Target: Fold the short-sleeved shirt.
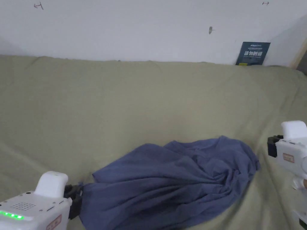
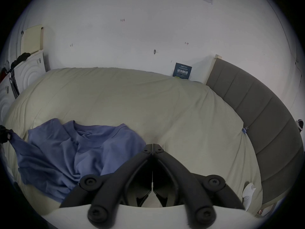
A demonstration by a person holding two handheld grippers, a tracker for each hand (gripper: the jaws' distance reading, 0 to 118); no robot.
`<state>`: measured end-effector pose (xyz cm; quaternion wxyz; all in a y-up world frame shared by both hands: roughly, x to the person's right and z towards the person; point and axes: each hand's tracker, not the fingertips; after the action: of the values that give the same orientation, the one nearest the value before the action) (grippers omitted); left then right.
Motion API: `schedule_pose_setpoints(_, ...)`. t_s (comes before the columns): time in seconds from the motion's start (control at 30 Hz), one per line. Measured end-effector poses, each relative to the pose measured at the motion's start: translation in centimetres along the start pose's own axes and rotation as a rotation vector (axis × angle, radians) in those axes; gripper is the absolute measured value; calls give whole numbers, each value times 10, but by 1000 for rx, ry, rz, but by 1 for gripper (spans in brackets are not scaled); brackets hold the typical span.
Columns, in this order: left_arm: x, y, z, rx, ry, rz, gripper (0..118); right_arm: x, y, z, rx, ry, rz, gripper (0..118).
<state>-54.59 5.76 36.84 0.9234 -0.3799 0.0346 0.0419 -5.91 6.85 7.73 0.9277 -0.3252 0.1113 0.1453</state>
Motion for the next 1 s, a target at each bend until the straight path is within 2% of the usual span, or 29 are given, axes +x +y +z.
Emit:
schedule_pose_setpoints(0.17,0,-1,-3,-10,8,-9,0,-3,2,-5,-22,-6,21,0)
schedule_pose_setpoints(0.4,-8,-1,-9,-6,-2,-3,0,4,-1,-20,-31,9,5,1)
schedule_pose_setpoints(0.43,-9,-1,-9,-1,-7,1,0,2,2,-17,-37,15,1,4)
schedule_pose_setpoints(0.47,-9,0,-8,2,-9,3,0,3,4,-21,-48,24,-4,21)
schedule_pose_setpoints(0.5,-5,0,-6,2,-10,1,0,4,7,-25,-59,34,-8,51)
schedule_pose_setpoints(0.53,-4,1,-6,3,-8,-2,0,4,10,-32,-78,41,-10,89)
schedule_pose_setpoints(0.57,-5,1,-5,4,-9,-2,0,4,12,-39,-110,58,-16,118)
schedule_pose_setpoints(0.67,-3,3,-5,4,-12,1,0,4,20,-54,-90,45,-22,118)
schedule_pose_setpoints(0.87,-4,6,-8,-5,-7,-6,0,-13,37,-102,-164,35,-31,118)
schedule_pose_setpoints(1.0,-4,6,-12,-12,-4,-4,0,-5,35,-130,-202,31,-136,118)
